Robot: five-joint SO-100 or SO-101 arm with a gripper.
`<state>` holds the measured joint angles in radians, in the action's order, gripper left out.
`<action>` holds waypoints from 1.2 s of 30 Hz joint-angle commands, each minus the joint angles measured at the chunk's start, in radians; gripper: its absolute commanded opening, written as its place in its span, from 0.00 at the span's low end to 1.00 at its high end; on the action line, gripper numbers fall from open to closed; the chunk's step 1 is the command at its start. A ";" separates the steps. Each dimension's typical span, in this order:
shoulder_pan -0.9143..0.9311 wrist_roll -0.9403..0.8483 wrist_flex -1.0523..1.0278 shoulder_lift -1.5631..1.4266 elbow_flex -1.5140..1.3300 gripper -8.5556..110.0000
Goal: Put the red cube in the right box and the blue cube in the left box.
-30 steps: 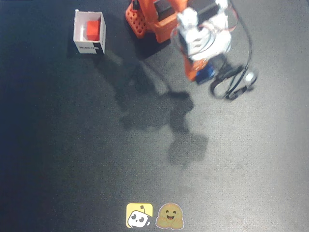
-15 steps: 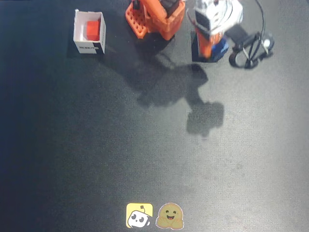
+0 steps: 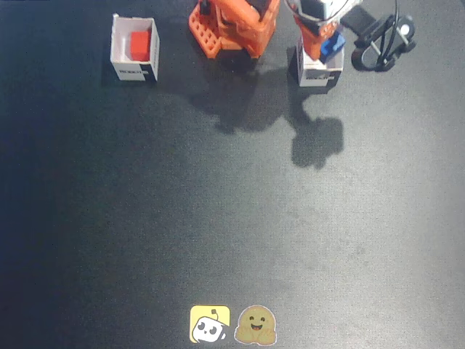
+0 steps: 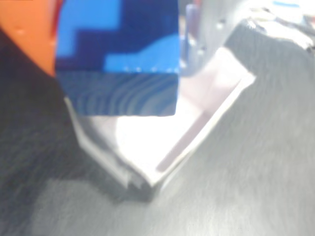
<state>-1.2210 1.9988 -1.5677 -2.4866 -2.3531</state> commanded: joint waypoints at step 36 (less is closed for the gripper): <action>-0.052 -0.002 0.083 -0.097 -0.092 0.24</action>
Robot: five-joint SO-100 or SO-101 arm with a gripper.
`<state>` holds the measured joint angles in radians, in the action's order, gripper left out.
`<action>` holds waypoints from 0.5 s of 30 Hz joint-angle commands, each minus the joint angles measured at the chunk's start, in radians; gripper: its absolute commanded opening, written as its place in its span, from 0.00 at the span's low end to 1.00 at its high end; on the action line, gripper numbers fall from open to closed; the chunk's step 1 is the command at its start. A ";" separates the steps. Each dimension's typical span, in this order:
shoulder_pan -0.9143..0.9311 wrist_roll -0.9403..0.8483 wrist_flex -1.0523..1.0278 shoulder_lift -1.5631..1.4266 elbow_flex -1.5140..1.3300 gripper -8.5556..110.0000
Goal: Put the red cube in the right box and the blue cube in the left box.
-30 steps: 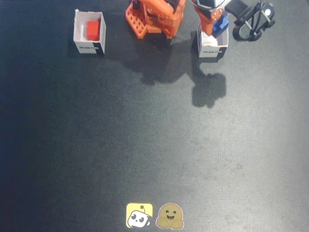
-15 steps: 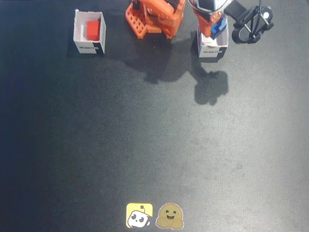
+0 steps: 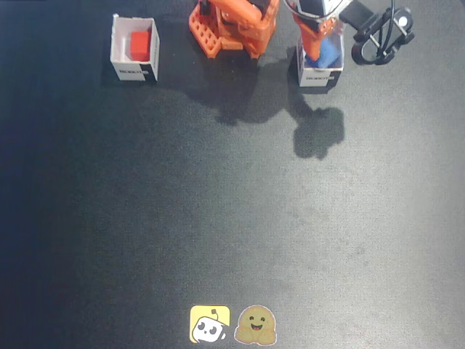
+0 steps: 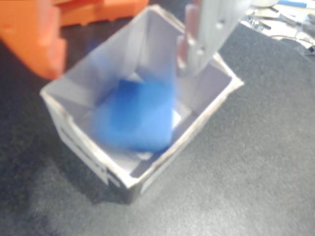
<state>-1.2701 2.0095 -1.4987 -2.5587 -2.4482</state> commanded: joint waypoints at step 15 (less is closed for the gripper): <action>0.184 -0.187 -0.008 0.067 0.077 0.10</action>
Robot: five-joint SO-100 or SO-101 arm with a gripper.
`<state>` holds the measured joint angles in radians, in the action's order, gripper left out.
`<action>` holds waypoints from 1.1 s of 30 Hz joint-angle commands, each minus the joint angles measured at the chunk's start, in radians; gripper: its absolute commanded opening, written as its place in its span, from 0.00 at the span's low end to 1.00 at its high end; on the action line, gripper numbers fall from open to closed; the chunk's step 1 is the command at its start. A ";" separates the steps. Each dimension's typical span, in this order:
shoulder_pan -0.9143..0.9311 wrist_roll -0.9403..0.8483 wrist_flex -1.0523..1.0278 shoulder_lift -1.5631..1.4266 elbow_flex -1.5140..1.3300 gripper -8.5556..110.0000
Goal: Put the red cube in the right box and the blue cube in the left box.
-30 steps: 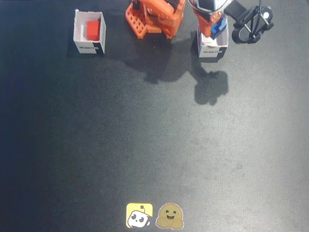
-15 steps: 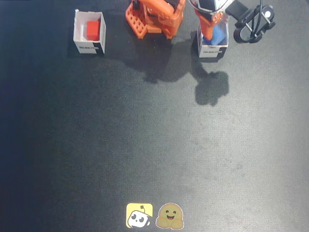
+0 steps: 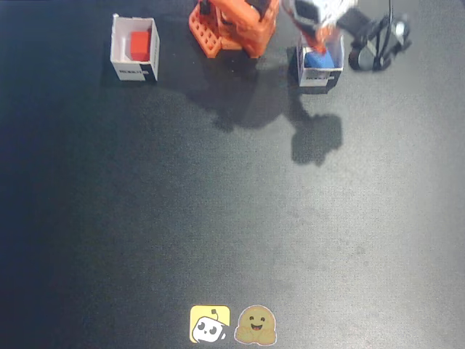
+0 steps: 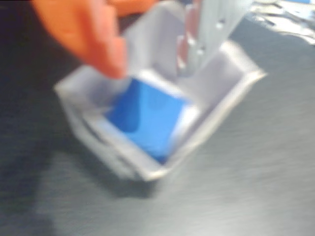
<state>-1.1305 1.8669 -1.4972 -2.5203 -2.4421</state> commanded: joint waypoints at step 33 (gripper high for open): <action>1.157 -0.500 0.137 0.091 0.155 0.07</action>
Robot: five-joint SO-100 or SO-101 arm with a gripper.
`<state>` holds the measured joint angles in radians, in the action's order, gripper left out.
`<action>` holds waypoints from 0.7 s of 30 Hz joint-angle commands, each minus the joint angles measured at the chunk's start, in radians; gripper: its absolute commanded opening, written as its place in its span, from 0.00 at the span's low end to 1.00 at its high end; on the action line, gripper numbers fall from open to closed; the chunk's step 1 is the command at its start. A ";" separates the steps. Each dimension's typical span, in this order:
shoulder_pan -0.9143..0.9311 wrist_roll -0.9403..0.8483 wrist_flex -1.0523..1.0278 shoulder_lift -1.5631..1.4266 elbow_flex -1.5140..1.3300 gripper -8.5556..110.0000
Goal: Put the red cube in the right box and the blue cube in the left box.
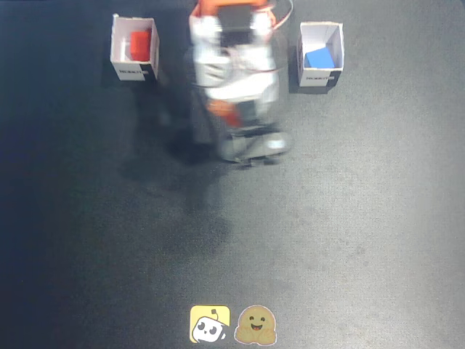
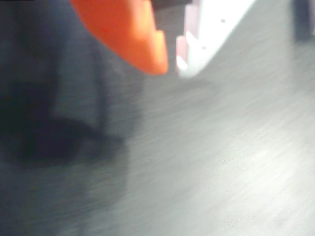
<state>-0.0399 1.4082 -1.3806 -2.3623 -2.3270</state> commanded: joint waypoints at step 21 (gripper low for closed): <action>-0.014 -0.035 0.302 -0.287 -0.304 0.07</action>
<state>-0.0476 1.3744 -1.1137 -2.5955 -2.6047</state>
